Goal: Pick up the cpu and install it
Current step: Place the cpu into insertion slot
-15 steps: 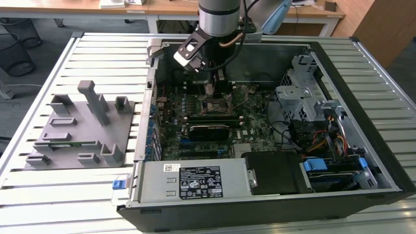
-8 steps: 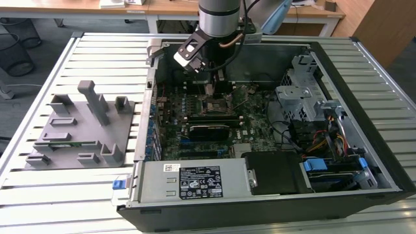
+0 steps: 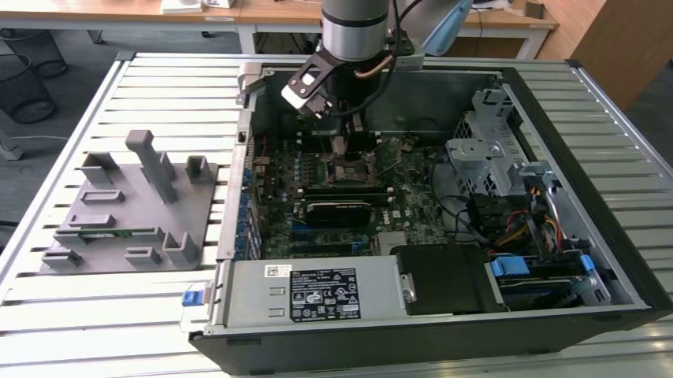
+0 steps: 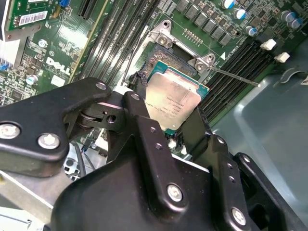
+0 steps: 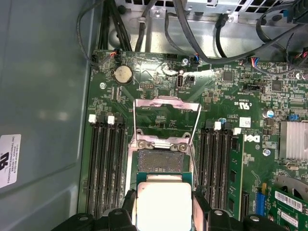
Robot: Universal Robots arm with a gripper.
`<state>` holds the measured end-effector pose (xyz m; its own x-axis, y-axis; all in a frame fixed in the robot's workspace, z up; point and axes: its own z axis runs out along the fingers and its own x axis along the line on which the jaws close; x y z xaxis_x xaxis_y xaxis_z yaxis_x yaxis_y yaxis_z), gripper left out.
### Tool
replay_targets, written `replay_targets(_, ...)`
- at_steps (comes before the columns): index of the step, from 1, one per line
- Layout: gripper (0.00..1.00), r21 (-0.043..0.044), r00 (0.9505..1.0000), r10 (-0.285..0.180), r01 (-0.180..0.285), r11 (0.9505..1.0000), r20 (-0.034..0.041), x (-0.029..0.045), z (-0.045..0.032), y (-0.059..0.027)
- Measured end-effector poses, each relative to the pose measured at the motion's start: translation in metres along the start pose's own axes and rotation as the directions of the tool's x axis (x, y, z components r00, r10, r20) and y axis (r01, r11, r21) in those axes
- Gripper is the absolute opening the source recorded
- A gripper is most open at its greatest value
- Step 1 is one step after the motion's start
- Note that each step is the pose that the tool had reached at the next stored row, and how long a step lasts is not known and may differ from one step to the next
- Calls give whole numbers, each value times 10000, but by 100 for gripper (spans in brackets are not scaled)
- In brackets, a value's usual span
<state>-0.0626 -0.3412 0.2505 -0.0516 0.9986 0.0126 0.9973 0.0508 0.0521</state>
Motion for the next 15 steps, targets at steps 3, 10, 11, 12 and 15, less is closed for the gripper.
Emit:
replay_targets(3, 54, 0, 10000, 11, -11, 10000, 0, 1, 14, 0)
replay_targets(10, 54, 0, 10000, 11, -11, 10000, -4, 1, 72, -3)
replay_targets(11, 54, 0, 10000, 12, -12, 10000, -4, 3, 87, -2)
replay_targets(12, 54, 0, 10000, 11, -11, 10000, -4, 7, 101, -2)
replay_targets(15, 54, 0, 10000, 52, -52, 10000, -1, 28, 137, 6)
